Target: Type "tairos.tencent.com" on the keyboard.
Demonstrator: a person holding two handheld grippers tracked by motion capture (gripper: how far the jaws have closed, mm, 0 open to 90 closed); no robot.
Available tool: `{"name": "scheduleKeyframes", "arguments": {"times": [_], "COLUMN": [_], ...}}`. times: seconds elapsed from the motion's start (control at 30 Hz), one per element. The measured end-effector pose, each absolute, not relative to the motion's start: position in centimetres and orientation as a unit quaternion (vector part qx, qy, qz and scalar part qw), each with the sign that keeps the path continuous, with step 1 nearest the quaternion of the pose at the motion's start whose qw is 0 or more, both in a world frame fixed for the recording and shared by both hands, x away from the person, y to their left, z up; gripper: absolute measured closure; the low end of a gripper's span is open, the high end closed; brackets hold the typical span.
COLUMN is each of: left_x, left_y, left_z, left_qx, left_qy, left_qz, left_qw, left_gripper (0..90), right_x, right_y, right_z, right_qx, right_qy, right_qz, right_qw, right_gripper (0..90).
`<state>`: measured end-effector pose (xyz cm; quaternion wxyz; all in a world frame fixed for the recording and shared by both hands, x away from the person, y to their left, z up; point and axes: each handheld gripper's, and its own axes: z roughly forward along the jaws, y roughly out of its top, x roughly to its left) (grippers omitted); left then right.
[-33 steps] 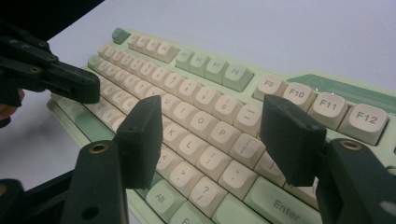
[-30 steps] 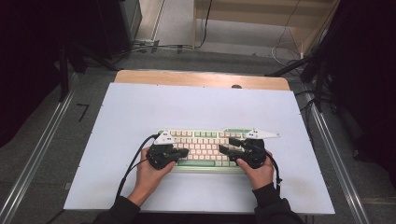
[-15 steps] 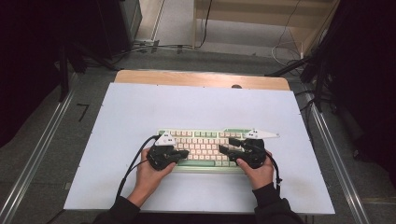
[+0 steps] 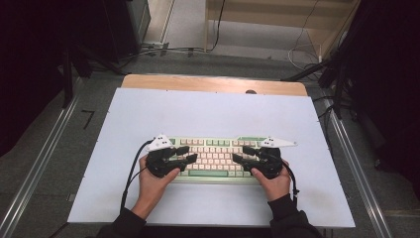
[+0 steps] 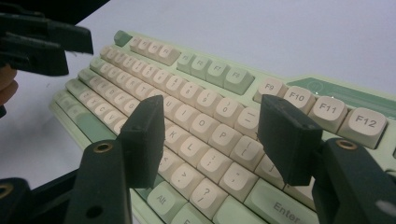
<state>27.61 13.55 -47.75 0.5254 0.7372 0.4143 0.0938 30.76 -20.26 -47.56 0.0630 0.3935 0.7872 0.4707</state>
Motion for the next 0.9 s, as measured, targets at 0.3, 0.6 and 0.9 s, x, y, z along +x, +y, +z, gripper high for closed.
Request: {"name": "scheduleKeyframes", "arguments": {"times": [0.3, 0.6, 0.9], "left_x": [27.9, 27.9, 28.0], "left_y": [14.9, 14.7, 14.7], "left_z": [-47.9, -48.1, -48.1], "left_qx": [0.712, 0.718, 0.72], "left_qy": [0.444, 0.441, 0.441], "left_qz": [0.107, 0.107, 0.107], "left_qw": [0.534, 0.528, 0.525], "left_gripper": [38.2, 38.7, 39.0], "right_x": [30.9, 31.1, 31.7], "right_y": [-20.1, -19.2, -17.7], "right_z": [-47.2, -46.8, -47.4], "right_qx": [0.386, 0.371, 0.356], "right_qy": [0.79, 0.793, 0.812], "right_qz": [0.471, 0.475, 0.453], "right_qw": [0.078, 0.09, 0.087], "right_gripper": [58.8, 84.9, 87.5]}}
